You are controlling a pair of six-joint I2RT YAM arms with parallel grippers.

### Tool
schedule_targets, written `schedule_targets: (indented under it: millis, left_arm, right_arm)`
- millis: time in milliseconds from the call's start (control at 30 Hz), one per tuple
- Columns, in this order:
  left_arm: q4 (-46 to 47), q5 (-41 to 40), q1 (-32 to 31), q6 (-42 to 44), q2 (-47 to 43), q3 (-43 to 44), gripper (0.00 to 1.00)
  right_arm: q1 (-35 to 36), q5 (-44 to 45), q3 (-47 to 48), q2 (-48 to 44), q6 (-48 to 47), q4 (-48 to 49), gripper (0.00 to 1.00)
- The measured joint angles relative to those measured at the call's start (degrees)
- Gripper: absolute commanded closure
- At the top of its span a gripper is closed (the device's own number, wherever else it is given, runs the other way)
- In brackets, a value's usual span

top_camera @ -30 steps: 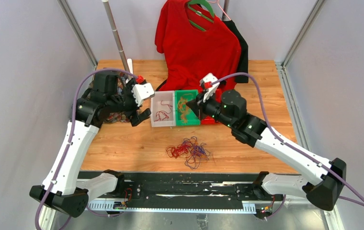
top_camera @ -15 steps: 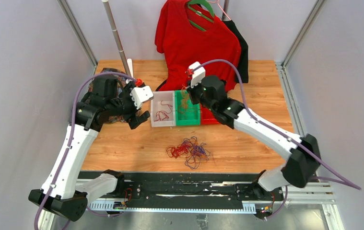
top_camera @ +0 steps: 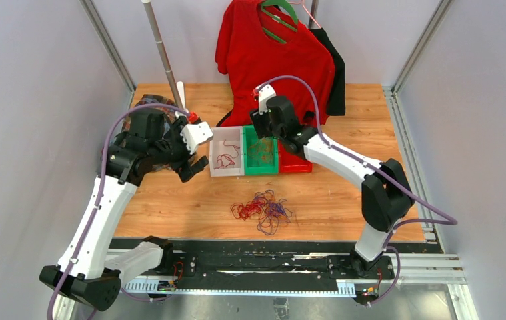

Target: Untangle the cables

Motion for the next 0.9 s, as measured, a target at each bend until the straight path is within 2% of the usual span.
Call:
schedule_targets:
  millis: [167, 333, 433, 567, 667, 900]
  left_arm:
    - [0.5, 0.9, 0.0, 0.3, 0.1, -1.6, 0.02]
    - [0.8, 3.6, 0.0, 0.8, 0.9, -4.1, 0.02]
    - [0.9, 5.6, 0.0, 1.3, 1.6, -5.6, 0.02]
    - [0.9, 7.2, 0.0, 2.3, 2.3, -7.4, 0.01]
    - [0.8, 7.6, 0.0, 2.6, 2.8, -8.0, 0.01]
    - [0.8, 7.8, 0.0, 3.3, 2.4, -8.1, 0.00]
  right_arm:
    - [0.1, -0.3, -4.9, -5.6, 1.0, 1.2, 0.32]
    - [2.2, -2.2, -18.6, -17.8, 4.2, 3.0, 0.28]
    - [6.7, -3.8, -26.4, -22.8, 6.3, 4.0, 0.27]
    - [11.1, -5.4, -32.9, -24.1, 9.3, 3.3, 0.28]
    - [11.3, -6.7, -36.2, -24.1, 10.8, 3.0, 0.31]
    - [11.3, -10.1, -36.3, -19.3, 11.1, 1.7, 0.40]
